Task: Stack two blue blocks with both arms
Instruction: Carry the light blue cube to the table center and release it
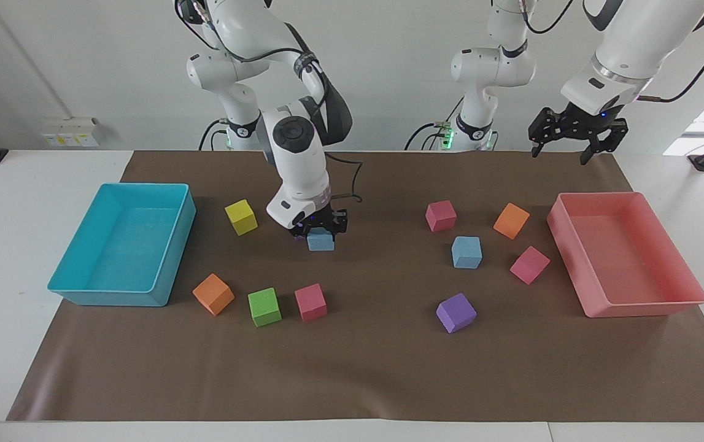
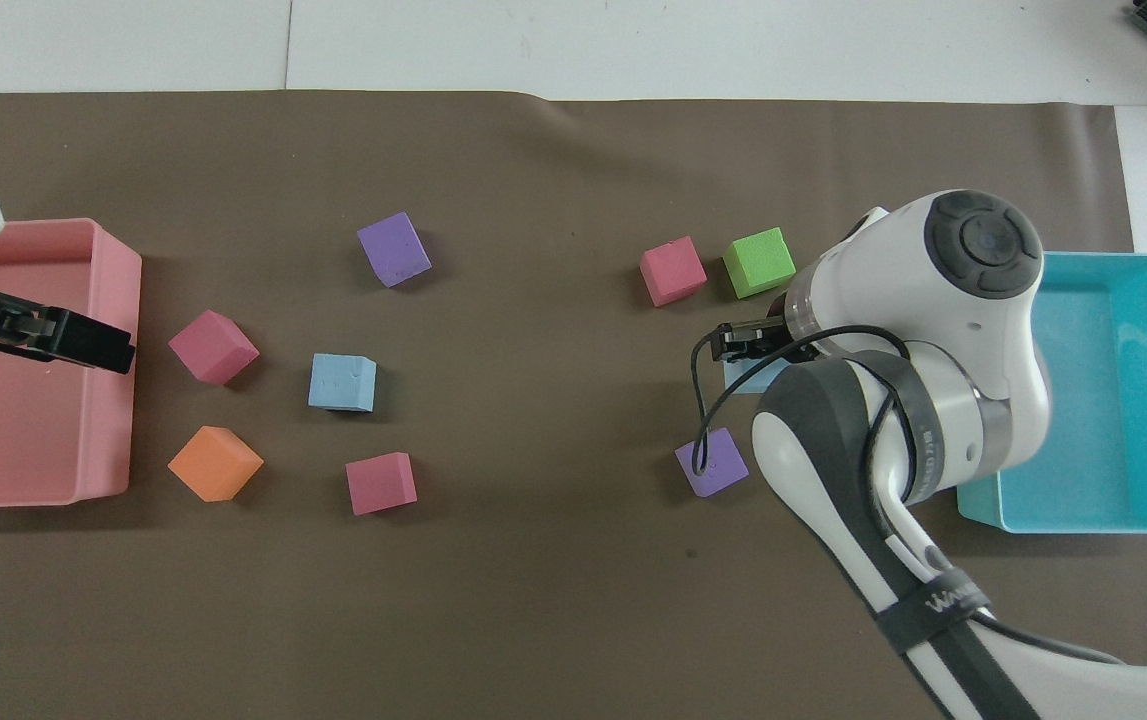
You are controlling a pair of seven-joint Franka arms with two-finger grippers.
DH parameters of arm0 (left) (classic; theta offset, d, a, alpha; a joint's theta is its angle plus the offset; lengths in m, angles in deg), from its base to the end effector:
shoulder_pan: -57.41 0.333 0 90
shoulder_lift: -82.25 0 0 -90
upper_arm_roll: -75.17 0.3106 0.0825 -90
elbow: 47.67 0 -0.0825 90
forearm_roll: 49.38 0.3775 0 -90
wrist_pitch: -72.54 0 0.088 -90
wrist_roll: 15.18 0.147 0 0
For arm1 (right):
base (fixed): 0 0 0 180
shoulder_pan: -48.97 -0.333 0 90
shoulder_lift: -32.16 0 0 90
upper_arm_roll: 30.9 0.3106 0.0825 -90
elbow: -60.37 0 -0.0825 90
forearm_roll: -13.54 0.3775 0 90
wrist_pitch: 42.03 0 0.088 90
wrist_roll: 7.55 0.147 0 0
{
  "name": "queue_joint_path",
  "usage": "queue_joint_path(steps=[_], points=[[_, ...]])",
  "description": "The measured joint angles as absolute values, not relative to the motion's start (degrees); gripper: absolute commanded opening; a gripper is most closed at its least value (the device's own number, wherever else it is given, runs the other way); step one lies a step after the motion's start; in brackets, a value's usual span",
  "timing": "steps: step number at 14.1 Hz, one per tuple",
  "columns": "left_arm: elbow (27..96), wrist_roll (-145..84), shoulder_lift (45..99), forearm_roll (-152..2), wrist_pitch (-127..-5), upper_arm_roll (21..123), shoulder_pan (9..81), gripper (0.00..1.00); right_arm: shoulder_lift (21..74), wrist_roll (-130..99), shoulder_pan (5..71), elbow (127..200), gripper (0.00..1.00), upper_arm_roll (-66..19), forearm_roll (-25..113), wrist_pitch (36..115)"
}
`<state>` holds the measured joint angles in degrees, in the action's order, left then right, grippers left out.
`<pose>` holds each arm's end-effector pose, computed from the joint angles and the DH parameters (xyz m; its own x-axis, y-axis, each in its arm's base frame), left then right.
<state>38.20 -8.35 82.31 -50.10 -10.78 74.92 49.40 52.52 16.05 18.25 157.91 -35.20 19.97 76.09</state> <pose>0.5283 -0.0787 0.6029 0.9643 -0.2616 -0.0416 -0.2611 -0.9652 0.0176 0.5730 0.2995 0.3459 0.9997 0.0022 -0.0260 0.0004 -0.9977 -0.0684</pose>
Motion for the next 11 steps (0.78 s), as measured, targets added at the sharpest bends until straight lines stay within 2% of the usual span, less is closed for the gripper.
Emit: queue_joint_path(steps=[5,11], points=[[38.2,-8.4,82.3,-50.1,-10.8,74.9,49.4,1.00,58.8,22.5,13.9,155.4,0.00,-35.2,19.9,82.2],[38.2,-8.3,82.3,-50.1,-10.8,74.9,49.4,1.00,60.5,23.8,12.4,155.0,0.00,-35.2,19.9,85.1]])
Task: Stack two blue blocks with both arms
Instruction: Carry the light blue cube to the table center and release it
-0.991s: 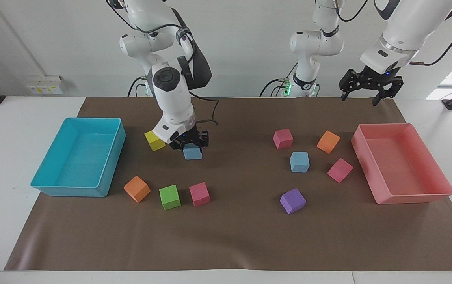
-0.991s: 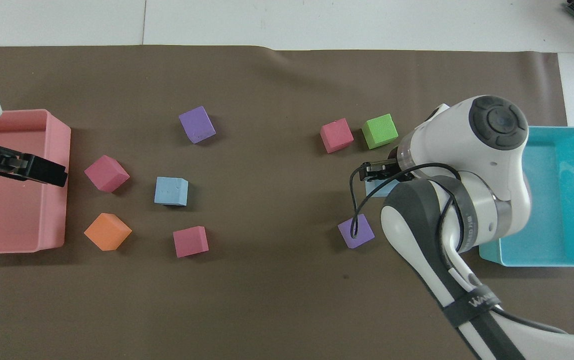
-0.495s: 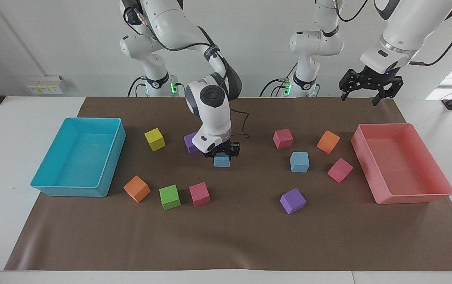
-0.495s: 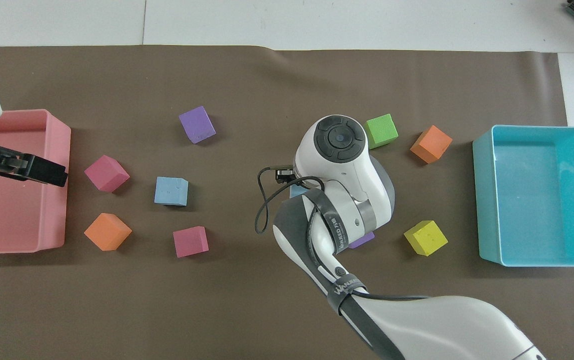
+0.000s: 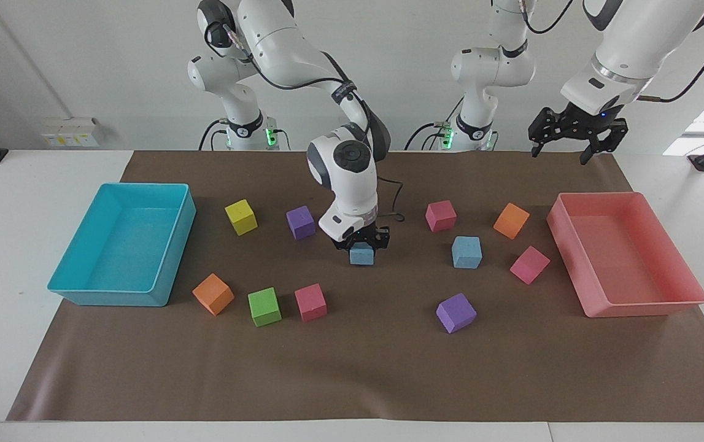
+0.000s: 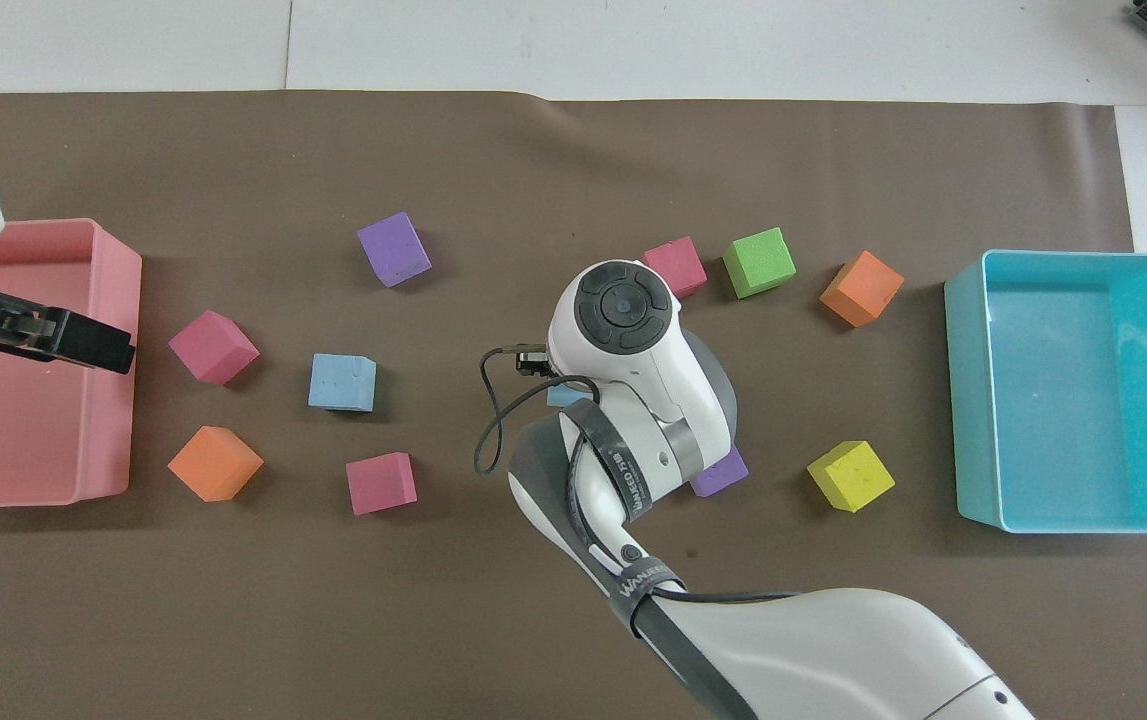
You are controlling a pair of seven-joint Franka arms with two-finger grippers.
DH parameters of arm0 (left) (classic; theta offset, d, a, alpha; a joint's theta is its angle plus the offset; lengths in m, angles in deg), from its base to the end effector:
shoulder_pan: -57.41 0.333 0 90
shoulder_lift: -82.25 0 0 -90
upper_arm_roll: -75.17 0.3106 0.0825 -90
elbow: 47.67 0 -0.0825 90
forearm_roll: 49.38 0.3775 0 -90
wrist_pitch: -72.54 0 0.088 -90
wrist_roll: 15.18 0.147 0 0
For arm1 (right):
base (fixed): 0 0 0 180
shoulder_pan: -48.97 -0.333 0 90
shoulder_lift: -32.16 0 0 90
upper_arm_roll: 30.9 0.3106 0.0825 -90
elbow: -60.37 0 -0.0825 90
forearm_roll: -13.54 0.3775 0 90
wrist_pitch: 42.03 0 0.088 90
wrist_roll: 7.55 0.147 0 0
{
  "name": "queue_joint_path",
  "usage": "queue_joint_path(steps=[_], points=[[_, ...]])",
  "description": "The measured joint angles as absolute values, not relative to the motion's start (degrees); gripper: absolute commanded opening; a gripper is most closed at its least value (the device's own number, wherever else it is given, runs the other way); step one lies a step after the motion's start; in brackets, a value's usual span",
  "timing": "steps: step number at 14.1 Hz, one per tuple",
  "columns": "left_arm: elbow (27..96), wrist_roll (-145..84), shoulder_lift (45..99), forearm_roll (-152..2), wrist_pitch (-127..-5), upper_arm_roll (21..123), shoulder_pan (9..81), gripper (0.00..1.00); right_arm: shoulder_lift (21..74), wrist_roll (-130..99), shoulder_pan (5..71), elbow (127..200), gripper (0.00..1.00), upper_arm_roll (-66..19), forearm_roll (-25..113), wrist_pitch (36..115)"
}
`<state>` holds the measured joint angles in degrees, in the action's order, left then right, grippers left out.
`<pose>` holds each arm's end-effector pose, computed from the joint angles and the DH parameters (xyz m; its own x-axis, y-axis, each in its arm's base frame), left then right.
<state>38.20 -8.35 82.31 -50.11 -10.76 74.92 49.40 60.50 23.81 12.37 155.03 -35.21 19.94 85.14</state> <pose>0.5283 -0.0787 0.6028 0.9643 -0.2616 -0.0420 -0.2611 -0.9651 0.0178 0.5687 0.3733 0.2915 0.9987 -0.0390 0.0322 -0.0361 -0.9955 -0.0876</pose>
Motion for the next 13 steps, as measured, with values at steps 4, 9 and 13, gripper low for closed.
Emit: queue_joint_path(steps=[4,9,13], points=[[38.2,-8.3,82.3,-50.1,-10.8,74.9,49.4,1.00,60.6,18.9,11.3,155.5,0.00,-35.2,19.9,85.2],[38.2,-8.3,82.3,-50.1,-10.8,74.9,49.4,1.00,60.6,17.0,11.2,156.4,0.00,-35.3,20.0,85.2],[38.2,-8.3,82.3,-50.1,-10.8,74.9,49.4,1.00,60.6,19.9,11.2,157.0,0.00,-35.4,20.0,85.2]])
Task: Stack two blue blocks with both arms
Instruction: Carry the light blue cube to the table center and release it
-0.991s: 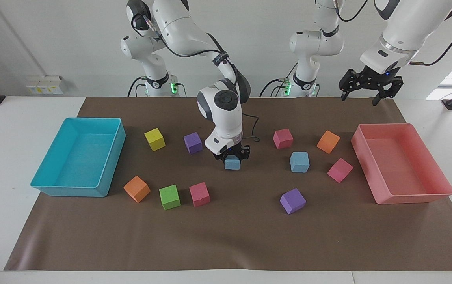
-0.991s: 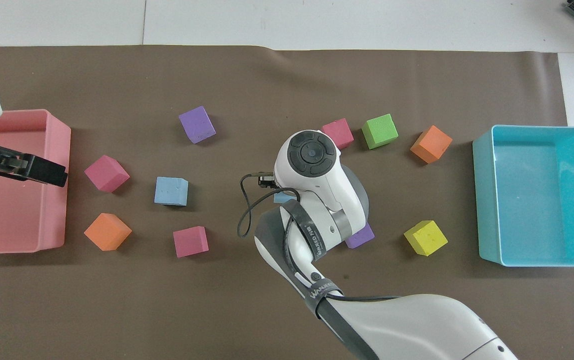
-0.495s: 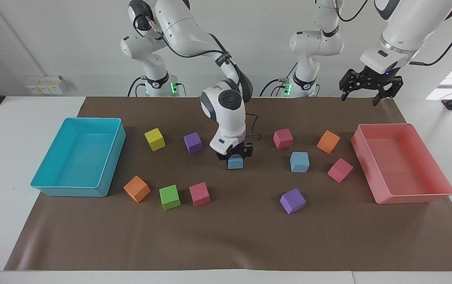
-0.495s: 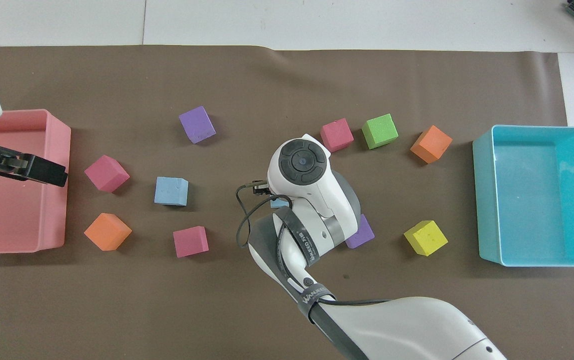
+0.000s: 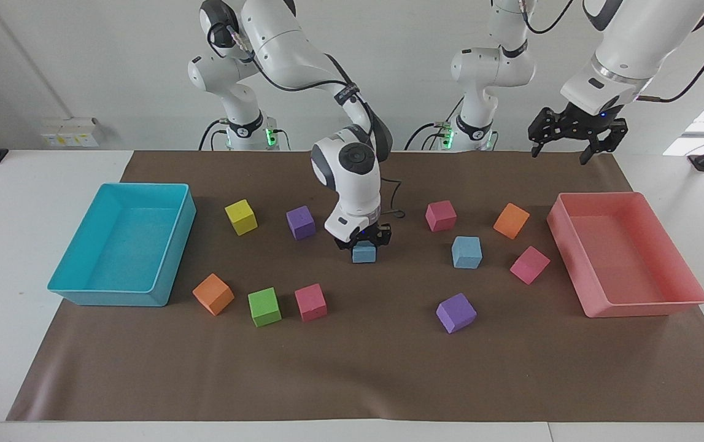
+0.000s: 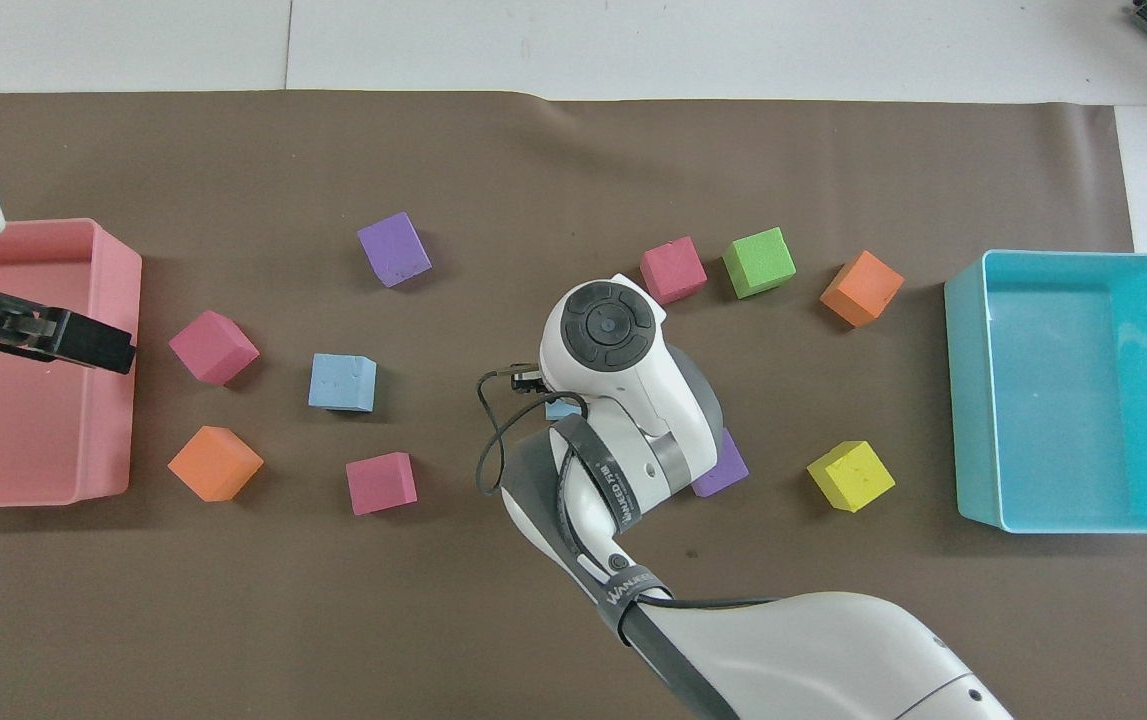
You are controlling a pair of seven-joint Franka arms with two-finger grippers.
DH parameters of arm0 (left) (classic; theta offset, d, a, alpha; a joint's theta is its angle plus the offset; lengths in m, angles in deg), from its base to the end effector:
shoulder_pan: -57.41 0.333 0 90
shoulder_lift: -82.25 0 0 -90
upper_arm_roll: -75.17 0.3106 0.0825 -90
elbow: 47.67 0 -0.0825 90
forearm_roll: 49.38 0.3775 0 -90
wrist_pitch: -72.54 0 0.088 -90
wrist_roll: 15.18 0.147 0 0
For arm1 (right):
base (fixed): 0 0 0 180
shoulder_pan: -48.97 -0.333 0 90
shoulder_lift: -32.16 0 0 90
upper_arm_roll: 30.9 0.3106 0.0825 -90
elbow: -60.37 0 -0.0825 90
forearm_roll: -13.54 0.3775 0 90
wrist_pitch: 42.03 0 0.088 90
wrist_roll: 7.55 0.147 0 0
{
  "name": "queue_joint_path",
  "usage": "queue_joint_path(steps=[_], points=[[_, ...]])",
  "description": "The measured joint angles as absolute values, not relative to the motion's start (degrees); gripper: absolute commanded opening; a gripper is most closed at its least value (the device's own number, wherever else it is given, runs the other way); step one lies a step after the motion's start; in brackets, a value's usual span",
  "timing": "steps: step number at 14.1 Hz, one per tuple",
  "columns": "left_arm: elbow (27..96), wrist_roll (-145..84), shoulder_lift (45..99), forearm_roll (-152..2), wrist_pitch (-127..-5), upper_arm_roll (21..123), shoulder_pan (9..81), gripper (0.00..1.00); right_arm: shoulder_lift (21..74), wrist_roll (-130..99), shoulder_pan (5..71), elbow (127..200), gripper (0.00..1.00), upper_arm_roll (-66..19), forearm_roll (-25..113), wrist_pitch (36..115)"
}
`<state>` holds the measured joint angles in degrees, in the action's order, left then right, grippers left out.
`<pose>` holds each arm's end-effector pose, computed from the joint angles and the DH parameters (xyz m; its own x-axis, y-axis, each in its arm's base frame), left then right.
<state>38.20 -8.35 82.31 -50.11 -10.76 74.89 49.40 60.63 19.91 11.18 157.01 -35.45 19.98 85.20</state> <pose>0.5282 -0.0790 0.6028 0.9641 -0.2621 -0.0420 -0.2616 -0.9650 0.0178 0.5545 0.3770 0.2744 0.9990 0.0446 0.0085 0.0451 -0.9968 -0.0655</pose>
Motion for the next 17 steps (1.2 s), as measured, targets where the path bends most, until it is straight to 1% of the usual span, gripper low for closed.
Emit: queue_joint_path(steps=[4,5,6,7,8,13,17], points=[[38.2,-8.3,82.3,-50.1,-10.8,74.9,49.4,1.00,60.6,20.1,11.2,157.3,0.00,-35.4,20.0,85.2],[38.2,-8.3,82.3,-50.1,-10.8,74.9,49.4,1.00,60.6,20.1,11.1,157.6,0.11,-35.4,20.0,85.3],[38.2,-8.3,82.3,-50.1,-10.8,74.9,49.4,1.00,60.7,20.1,11.1,157.8,0.41,-35.4,20.0,85.4],[38.2,-8.3,82.3,-50.1,-10.8,74.9,49.4,1.00,60.7,20.1,11.1,157.9,0.93,-35.4,20.0,85.5],[38.2,-8.3,82.3,-50.1,-10.8,74.9,49.4,1.00,60.7,20.1,11.1,157.9,1.00,-35.3,19.9,85.5],[38.2,-8.3,82.3,-50.1,-10.8,74.9,49.4,1.00,60.0,20.1,11.1,157.6,1.00,-35.4,19.9,85.8],[38.2,-8.4,82.3,-50.1,-10.8,74.9,49.4,1.00,56.8,20.2,11.3,157.6,1.00,-35.8,20.0,85.8]])
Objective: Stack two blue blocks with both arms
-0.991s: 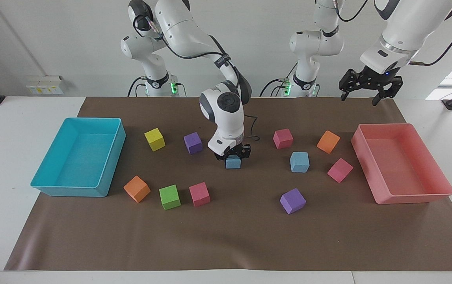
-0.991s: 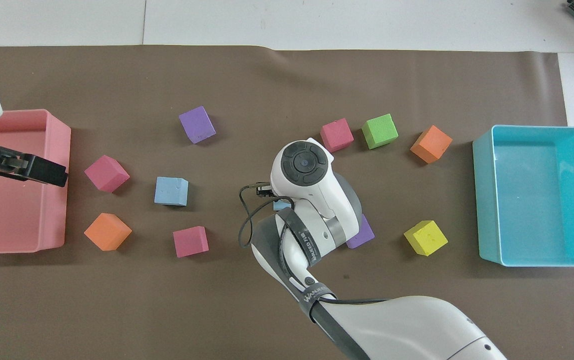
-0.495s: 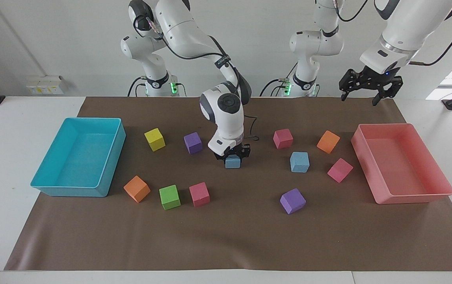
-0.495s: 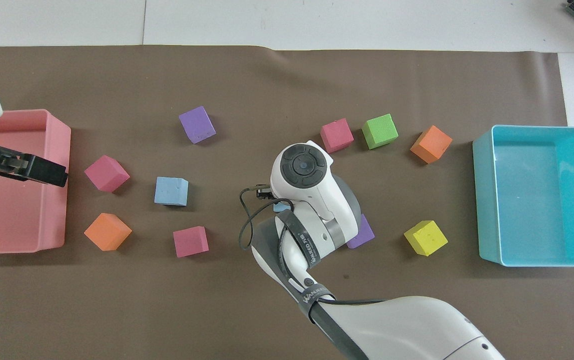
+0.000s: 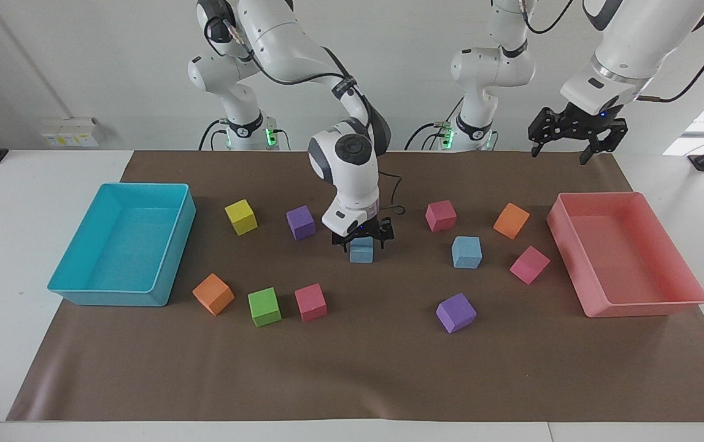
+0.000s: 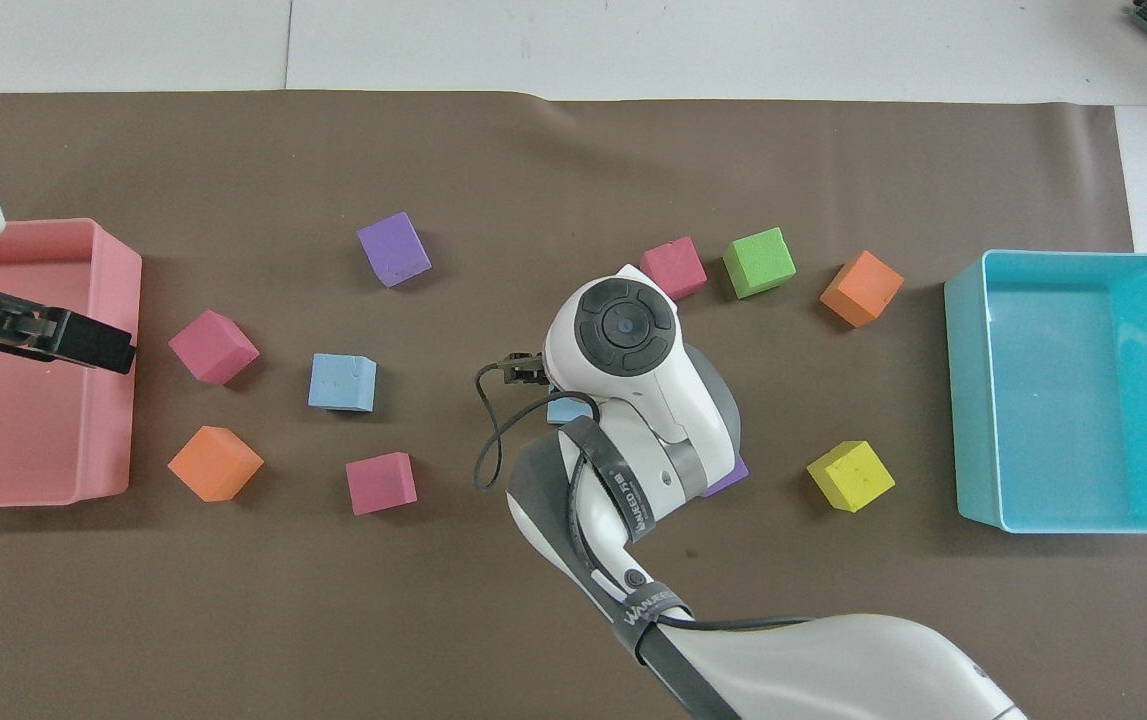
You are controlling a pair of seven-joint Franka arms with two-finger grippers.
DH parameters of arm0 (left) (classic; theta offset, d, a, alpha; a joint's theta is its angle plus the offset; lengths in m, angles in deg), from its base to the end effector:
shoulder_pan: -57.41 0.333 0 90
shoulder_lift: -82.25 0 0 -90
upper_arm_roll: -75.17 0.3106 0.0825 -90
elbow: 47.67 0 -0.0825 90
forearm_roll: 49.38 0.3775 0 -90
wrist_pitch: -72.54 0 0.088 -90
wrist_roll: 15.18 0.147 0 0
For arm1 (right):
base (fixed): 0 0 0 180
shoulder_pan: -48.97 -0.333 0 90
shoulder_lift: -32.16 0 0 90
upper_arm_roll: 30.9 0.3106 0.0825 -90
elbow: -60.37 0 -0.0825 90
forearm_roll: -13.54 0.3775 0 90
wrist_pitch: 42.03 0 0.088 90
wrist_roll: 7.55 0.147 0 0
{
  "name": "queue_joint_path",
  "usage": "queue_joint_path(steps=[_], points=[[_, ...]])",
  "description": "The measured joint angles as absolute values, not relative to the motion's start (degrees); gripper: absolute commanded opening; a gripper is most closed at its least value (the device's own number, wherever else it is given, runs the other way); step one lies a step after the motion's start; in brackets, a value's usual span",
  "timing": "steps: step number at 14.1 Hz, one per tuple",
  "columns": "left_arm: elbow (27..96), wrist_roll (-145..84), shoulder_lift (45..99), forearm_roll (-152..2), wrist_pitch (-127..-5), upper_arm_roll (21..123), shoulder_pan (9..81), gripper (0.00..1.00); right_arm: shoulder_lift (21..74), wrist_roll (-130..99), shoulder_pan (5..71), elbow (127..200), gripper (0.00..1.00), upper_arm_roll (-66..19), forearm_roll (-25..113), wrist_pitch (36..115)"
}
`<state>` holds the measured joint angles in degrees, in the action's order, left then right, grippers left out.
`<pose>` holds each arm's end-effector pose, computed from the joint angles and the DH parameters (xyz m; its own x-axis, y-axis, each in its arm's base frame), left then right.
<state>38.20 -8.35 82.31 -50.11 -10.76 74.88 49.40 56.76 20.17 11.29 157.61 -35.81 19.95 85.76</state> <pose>0.5282 -0.0791 0.6028 0.9641 -0.2623 -0.0420 -0.2618 -0.9650 0.0178 0.5583 0.3731 0.3159 0.9974 0.0305 0.0645 0.0370 -0.9942 -0.1011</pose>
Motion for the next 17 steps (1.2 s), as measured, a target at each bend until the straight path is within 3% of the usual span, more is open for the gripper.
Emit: queue_joint_path(steps=[7,8,11,13,17], points=[[38.2,-8.3,82.3,-50.2,-13.1,74.3,49.4,1.00,49.6,19.8,17.4,157.7,1.00,-36.0,27.4,80.3],[38.2,-8.3,82.3,-50.2,-13.5,74.2,49.4,1.00,48.5,19.0,18.4,157.8,0.91,-35.9,29.4,79.9],[38.3,-8.3,82.3,-50.2,-14.4,74.2,49.4,1.00,47.2,14.9,20.6,158.5,0.32,-36.0,37.9,80.3],[38.9,-8.3,82.0,-50.3,-16.4,74.1,48.7,1.00,47.2,9.0,22.2,160.8,0.00,-36.0,44.1,83.1],[44.6,-8.4,81.5,-50.4,-24.5,73.8,46.2,1.00,47.2,-8.0,26.1,165.7,0.00,-36.0,56.8,84.4]])
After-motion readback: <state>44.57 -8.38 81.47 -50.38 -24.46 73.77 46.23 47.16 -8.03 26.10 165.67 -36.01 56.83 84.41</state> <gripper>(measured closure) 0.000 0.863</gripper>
